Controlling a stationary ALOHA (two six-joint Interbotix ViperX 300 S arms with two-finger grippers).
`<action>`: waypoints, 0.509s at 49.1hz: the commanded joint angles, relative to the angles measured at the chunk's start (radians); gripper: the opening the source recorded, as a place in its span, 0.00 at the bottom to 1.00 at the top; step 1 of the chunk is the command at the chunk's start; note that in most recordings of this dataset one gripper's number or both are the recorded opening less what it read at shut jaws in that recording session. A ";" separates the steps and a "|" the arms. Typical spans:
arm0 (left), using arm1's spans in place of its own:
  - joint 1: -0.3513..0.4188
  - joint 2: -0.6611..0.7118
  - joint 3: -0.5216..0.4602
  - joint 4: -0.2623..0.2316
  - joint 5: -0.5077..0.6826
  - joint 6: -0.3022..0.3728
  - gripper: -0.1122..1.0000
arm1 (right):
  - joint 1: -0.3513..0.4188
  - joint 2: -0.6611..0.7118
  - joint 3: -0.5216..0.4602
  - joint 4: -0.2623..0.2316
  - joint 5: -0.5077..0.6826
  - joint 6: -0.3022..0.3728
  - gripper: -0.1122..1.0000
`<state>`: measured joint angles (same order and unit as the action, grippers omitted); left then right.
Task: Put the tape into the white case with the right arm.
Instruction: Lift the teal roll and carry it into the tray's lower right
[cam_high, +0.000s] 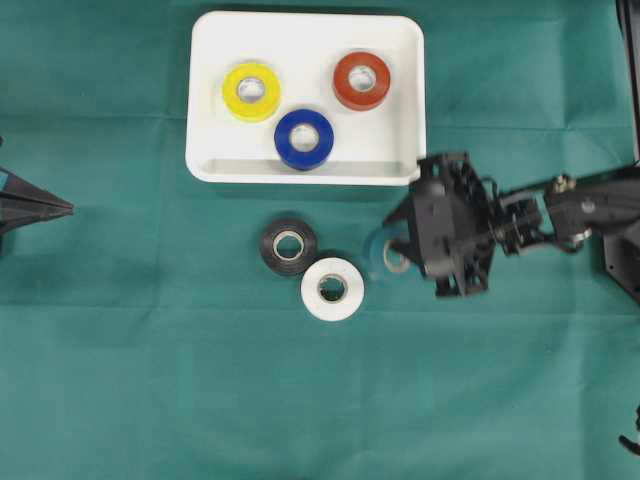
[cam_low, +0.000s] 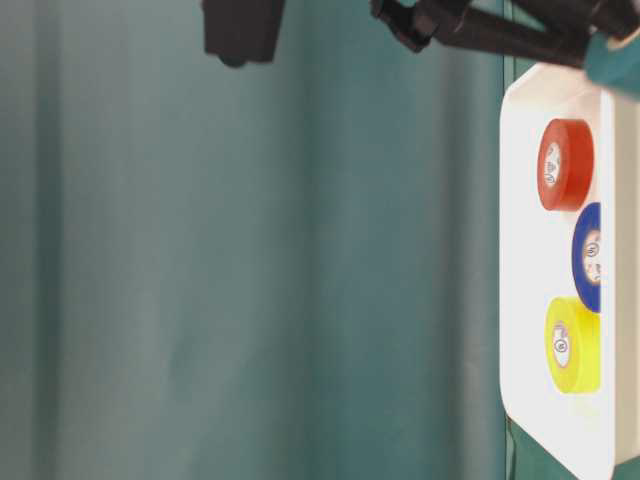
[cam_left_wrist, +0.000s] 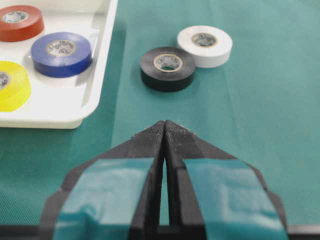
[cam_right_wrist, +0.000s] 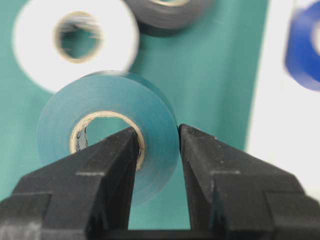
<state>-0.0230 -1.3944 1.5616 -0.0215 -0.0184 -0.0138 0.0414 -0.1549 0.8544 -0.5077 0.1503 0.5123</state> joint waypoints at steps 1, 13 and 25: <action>0.003 0.009 -0.012 -0.002 -0.005 0.000 0.10 | -0.052 -0.015 -0.028 -0.003 -0.008 -0.002 0.10; 0.003 0.009 -0.012 -0.002 -0.005 0.000 0.10 | -0.193 -0.015 -0.041 -0.005 -0.026 -0.006 0.10; 0.003 0.009 -0.012 -0.002 -0.005 0.000 0.10 | -0.319 0.012 -0.048 -0.005 -0.114 -0.006 0.10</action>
<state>-0.0230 -1.3944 1.5616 -0.0215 -0.0184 -0.0138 -0.2424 -0.1473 0.8299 -0.5108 0.0690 0.5077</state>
